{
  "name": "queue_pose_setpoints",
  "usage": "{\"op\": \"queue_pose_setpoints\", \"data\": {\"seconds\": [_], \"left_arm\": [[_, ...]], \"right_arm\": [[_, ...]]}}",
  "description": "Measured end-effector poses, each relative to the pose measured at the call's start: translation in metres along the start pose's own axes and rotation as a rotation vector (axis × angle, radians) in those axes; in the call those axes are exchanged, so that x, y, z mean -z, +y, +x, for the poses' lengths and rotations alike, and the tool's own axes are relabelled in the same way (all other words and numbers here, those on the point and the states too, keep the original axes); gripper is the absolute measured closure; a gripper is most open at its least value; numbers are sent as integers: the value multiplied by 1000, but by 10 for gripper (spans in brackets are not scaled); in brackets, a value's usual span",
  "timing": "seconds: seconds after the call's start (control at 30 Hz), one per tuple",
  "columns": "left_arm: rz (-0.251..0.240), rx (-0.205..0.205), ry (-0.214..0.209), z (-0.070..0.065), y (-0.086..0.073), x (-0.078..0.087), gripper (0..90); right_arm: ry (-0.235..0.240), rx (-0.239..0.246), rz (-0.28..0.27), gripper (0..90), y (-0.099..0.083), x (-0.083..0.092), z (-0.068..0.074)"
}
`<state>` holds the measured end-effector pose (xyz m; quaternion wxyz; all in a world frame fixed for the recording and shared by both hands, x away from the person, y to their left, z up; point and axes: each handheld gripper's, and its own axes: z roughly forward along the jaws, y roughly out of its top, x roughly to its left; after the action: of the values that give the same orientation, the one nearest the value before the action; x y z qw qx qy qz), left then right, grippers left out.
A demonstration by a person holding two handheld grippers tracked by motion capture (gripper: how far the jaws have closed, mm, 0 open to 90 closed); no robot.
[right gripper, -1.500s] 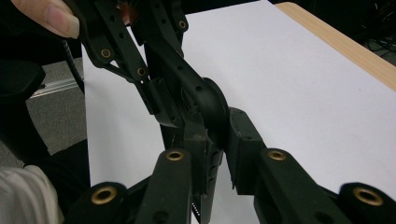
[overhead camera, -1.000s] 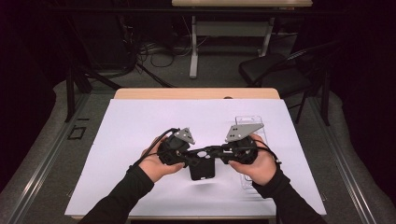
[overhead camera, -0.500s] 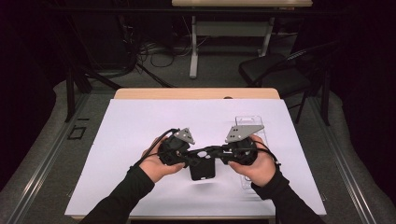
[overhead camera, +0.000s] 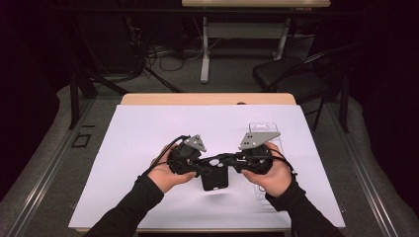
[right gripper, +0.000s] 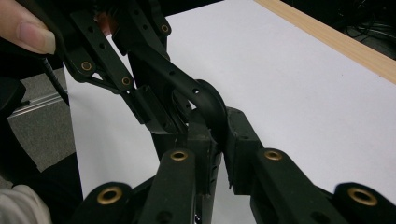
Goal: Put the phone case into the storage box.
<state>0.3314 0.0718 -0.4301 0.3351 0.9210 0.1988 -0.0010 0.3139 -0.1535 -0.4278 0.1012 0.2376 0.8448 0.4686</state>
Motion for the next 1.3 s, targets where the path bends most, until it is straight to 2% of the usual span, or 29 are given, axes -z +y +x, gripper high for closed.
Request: {"op": "queue_pose_setpoints", "data": {"seconds": [0.27,0.5,0.73,0.87,0.93,1.03,1.1,1.2,1.3], "left_arm": [[-4,7,-2,0,0,-1,762],[-26,27,-4,1,0,0,693],[-78,32,-4,2,-3,1,536],[-84,17,21,3,-5,2,461],[-95,24,31,3,-7,3,440],[-102,37,39,4,-9,5,427],[-106,24,50,5,-11,6,426],[-115,29,64,6,-14,8,427],[-124,47,65,7,-18,10,426]], "right_arm": [[-8,-9,-14,829,1,2,-1],[-12,-10,-20,829,2,4,-3],[-22,-8,-31,830,3,7,-6],[-25,-4,-38,830,3,10,-9],[-32,6,-39,830,3,12,-11],[-40,6,-42,830,3,16,-14],[-45,6,-46,830,3,18,-16],[-56,10,-51,830,4,22,-19],[-67,11,-52,830,4,26,-22]]}}
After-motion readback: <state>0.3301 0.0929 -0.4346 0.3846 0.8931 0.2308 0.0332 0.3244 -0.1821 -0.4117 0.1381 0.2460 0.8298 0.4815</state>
